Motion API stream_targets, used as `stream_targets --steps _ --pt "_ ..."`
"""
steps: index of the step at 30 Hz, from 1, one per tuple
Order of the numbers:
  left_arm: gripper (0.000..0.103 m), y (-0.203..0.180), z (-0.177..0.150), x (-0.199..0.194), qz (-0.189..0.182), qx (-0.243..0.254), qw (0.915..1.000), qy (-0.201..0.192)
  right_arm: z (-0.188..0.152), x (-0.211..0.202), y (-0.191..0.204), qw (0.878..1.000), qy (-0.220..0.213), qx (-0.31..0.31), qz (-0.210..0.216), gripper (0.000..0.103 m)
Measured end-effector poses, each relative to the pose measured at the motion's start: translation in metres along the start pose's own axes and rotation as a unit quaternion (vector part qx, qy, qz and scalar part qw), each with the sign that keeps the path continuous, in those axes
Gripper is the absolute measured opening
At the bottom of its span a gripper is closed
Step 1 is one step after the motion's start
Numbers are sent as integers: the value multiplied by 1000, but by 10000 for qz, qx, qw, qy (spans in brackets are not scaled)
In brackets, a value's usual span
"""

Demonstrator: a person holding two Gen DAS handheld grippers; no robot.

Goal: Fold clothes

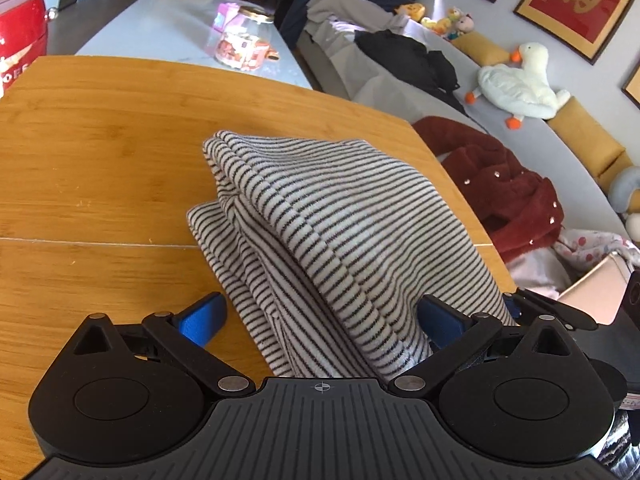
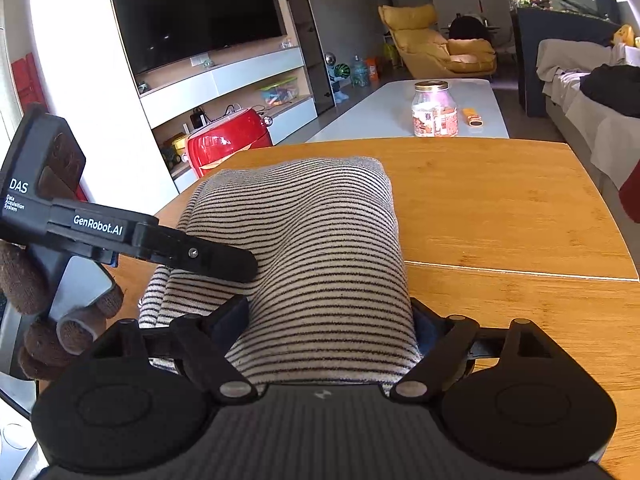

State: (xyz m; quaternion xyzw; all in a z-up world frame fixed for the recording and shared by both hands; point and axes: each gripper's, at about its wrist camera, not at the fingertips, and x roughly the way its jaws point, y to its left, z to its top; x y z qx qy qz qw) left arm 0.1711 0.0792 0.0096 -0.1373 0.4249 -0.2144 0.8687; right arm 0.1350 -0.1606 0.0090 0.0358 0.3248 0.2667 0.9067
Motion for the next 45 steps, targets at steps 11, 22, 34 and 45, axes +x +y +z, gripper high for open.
stream_targets --steps 11,22,34,45 --pt "103 -6 -9 -3 31 82 9998 -163 10 -32 -48 9934 89 791 827 97" --pt "103 -12 -17 -6 30 306 9993 -225 31 5 -80 9792 226 1766 975 81" --pt "100 -4 -16 -7 -187 430 9983 -359 45 70 -35 9807 840 1270 1228 79" --pt "100 98 39 -24 239 -103 9964 -804 105 177 10 9790 708 1185 1497 77"
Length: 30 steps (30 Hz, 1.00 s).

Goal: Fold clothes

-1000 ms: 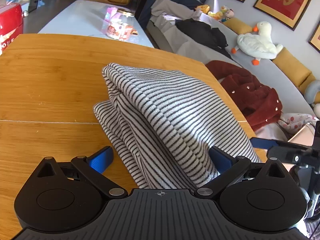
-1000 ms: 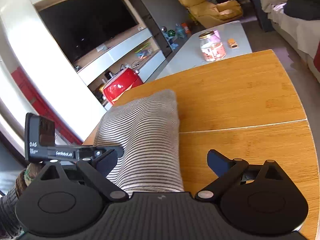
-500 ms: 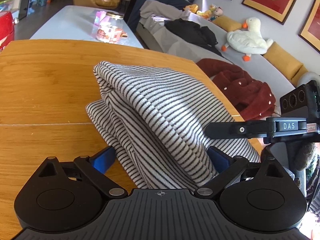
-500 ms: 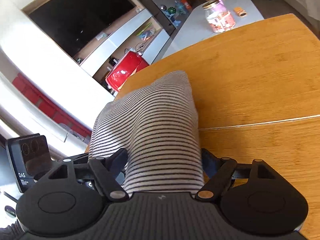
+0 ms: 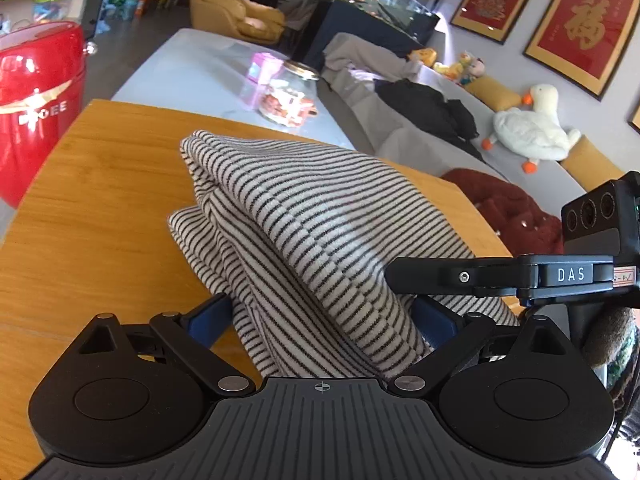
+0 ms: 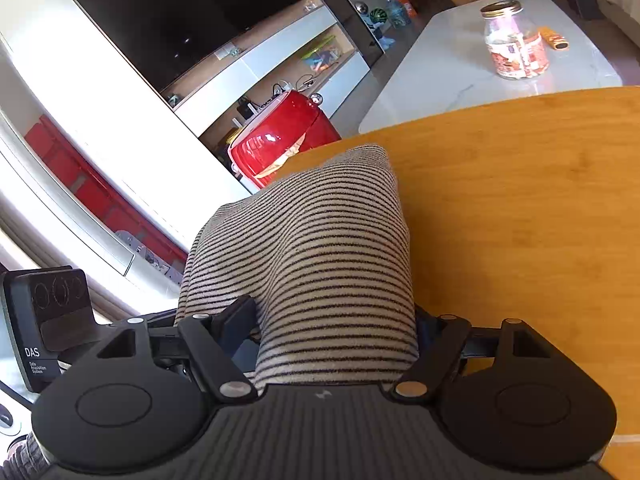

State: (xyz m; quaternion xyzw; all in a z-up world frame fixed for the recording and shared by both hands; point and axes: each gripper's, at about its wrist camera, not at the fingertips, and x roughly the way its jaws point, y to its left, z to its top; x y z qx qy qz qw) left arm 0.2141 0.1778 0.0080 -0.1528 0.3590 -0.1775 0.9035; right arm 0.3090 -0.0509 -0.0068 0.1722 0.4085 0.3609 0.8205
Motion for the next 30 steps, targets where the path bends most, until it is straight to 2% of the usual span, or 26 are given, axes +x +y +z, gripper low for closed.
stream_targets --steps 5,11,16,18,19,20,22,24,25,27,28,29,30 --pt "99 29 24 7 191 -138 9995 -190 30 41 5 10000 -39 50 8 77" --pt "98 43 34 12 223 -146 9991 -331 44 59 6 9999 -51 -100 -34 78" --pt "98 44 39 4 224 -120 9993 -272 47 56 17 9977 -97 -594 -308 81" --pt "99 44 46 -18 295 -97 9979 -560 45 40 24 9951 -171 -860 -447 84" --pt "99 43 50 -31 300 -76 9966 -765 42 28 25 9938 -219 -998 -438 88" --pt "102 41 56 -43 238 -34 9949 -983 38 18 26 9927 -238 -1110 -413 95" --pt "103 34 72 -60 9 89 9904 -1376 29 8 22 9928 -112 -1127 -386 99" --pt "103 24 91 -56 -232 253 9879 -1509 19 10 17 9936 105 -1052 -399 99" --pt "103 22 98 -45 -297 257 9891 -1418 14 12 16 9935 157 -1052 -411 98" --pt "103 24 112 -17 -374 171 9931 -1102 8 14 19 9924 115 -1150 -412 86" --pt "103 28 115 -4 -297 106 9952 -923 9 11 25 9922 93 -1197 -346 65" --pt "103 35 114 8 -142 27 9972 -730 13 5 35 9916 -42 -1249 -324 52" --pt "103 42 114 21 13 -53 9985 -537 17 -2 45 9899 -196 -1372 -287 47"
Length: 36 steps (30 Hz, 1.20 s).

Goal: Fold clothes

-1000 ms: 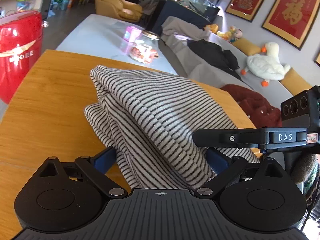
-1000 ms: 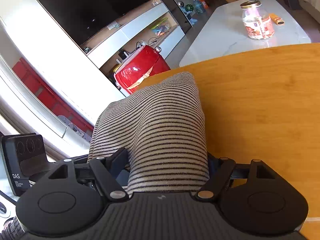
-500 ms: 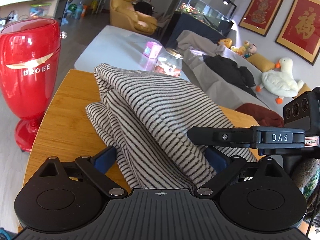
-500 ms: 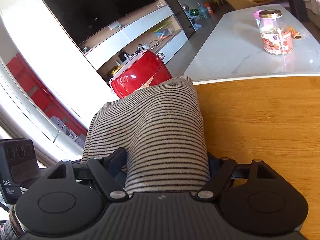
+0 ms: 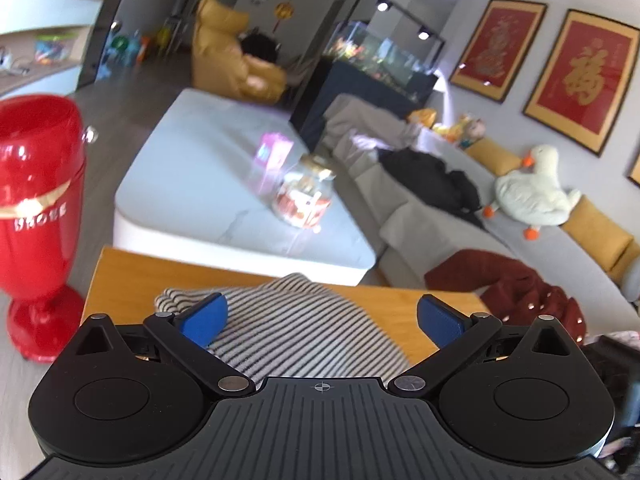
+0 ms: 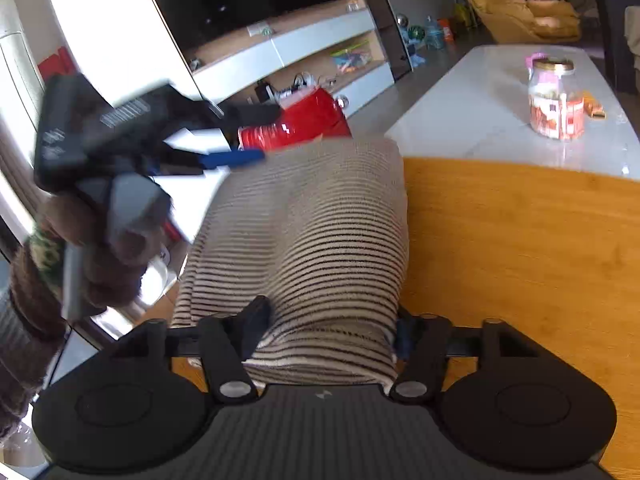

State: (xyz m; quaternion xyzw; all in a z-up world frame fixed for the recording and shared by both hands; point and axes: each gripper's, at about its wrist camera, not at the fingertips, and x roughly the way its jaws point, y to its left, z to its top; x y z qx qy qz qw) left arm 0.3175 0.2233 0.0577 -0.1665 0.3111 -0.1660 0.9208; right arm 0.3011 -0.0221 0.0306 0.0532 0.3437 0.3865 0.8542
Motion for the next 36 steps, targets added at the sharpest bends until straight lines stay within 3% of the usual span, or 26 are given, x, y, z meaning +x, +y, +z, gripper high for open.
stream_targets --steps 3,6,9,13,16,19,22,24,27,30,32,34,36 --pt "103 18 -12 7 139 -25 9999 49 19 -21 26 9968 -307 -732 -55 43" --pt "103 21 -17 7 237 68 9997 24 13 -1 29 9899 159 -1307 -531 43" --pt "103 12 -22 8 368 436 9984 39 -2 16 13 9886 378 -1250 -754 45" --pt "103 10 -24 8 408 486 9980 17 7 0 11 9956 92 -724 -593 51" --pt "103 12 -25 7 374 454 9983 28 6 -14 30 9907 -316 -1122 -696 52" --pt "103 14 -26 6 367 458 9983 4 2 -24 53 9855 -596 -1531 -421 52" --pt "103 17 -27 6 354 434 9984 -19 -7 -3 69 9849 -154 -1711 -214 52" --pt "103 17 -27 5 346 433 9985 -12 -23 17 74 9826 163 -1807 -394 53" --pt "103 17 -27 5 385 471 9981 8 -38 26 86 9729 28 -2233 -603 64" --pt "103 15 -26 5 419 481 9980 20 -35 14 91 9740 38 -2225 -430 65" --pt "103 10 -26 -5 489 460 9977 -36 -31 -2 84 9779 -93 -2047 -425 73" --pt "103 5 -26 -16 570 434 9974 -107 -24 -20 70 9836 -295 -1712 -480 82" --pt "103 1 -33 -38 475 315 9980 -263 -16 -33 46 9910 -380 -1176 -506 84"
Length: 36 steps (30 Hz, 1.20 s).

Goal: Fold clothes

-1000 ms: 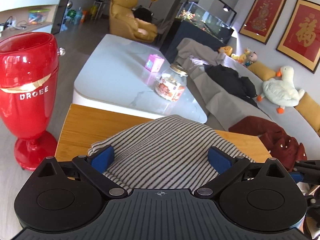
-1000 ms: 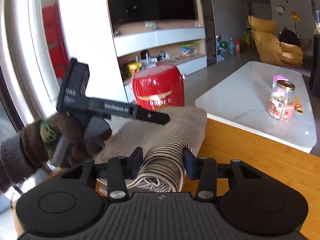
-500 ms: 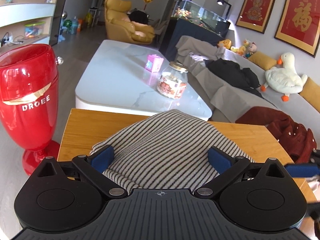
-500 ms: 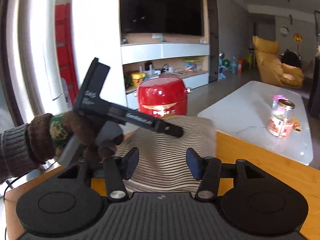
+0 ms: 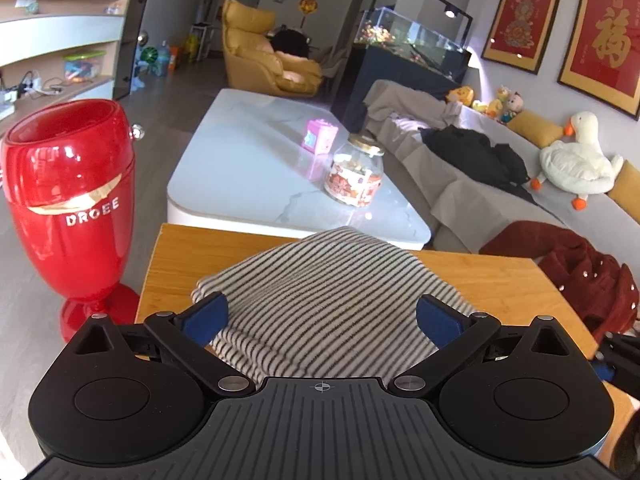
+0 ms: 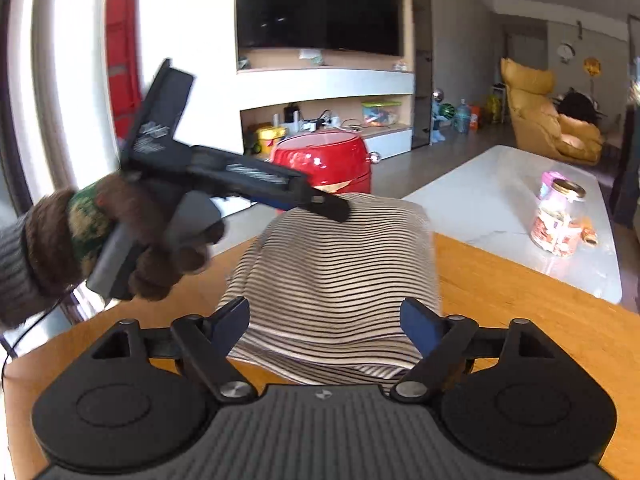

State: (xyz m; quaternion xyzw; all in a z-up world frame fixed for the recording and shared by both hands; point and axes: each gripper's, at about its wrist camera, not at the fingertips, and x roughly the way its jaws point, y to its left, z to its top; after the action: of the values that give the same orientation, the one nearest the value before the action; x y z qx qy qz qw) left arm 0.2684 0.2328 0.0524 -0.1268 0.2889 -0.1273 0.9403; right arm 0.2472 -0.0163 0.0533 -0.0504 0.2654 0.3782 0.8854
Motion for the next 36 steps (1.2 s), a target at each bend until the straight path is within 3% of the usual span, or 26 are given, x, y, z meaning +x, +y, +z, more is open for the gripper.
stream_targets --steps 2,5,6,7,9,10,14,18,19,22,24,27,30,31,33,36 --pt "103 -4 -13 -18 -282 -224 9993 27 0 -2 -28 9979 27 643 -9 84" --pt "101 -14 -40 -21 -509 -222 9975 448 -7 16 -61 9874 121 1569 146 83" --pt "97 -17 -48 -17 -542 -182 9965 602 -9 24 -69 9830 152 1818 220 83" --pt "93 -20 -55 -13 -553 -140 9957 726 -10 33 -73 9788 210 2014 313 80" --pt "90 -21 -62 -11 -512 -61 9957 763 -8 51 -75 9717 378 2275 514 66" --pt "90 -21 -64 -11 -488 -22 9959 760 -6 55 -73 9704 392 2305 605 60" --pt "91 -14 -62 -9 -577 -179 9951 778 12 31 -50 9825 -24 1675 817 57" --pt "90 -12 -63 -2 -572 -138 9958 708 5 46 -52 9900 498 1313 156 56" --pt "90 -11 -62 -1 -567 -161 9959 680 -2 51 -57 9886 622 1370 45 57" --pt "90 -11 -62 0 -532 -229 9962 647 -17 52 -75 9792 590 1924 264 61" --pt "90 -12 -62 0 -496 -250 9963 648 -19 48 -71 9798 567 1906 216 62" --pt "92 -14 -61 -2 -406 -329 9965 647 -21 39 -62 9841 534 1693 61 73" --pt "96 -18 -63 -9 -214 -600 9959 645 -22 25 -55 9865 427 1572 -156 92" --pt "97 -23 -67 -13 -71 -633 9961 610 -25 18 -54 9869 378 1548 -257 103" --pt "103 -38 -79 -22 317 -617 9964 490 -33 1 -52 9877 298 1451 -501 103" --pt "103 -62 -97 -35 932 -556 9934 361 -48 -17 -48 9889 396 1150 -849 103"
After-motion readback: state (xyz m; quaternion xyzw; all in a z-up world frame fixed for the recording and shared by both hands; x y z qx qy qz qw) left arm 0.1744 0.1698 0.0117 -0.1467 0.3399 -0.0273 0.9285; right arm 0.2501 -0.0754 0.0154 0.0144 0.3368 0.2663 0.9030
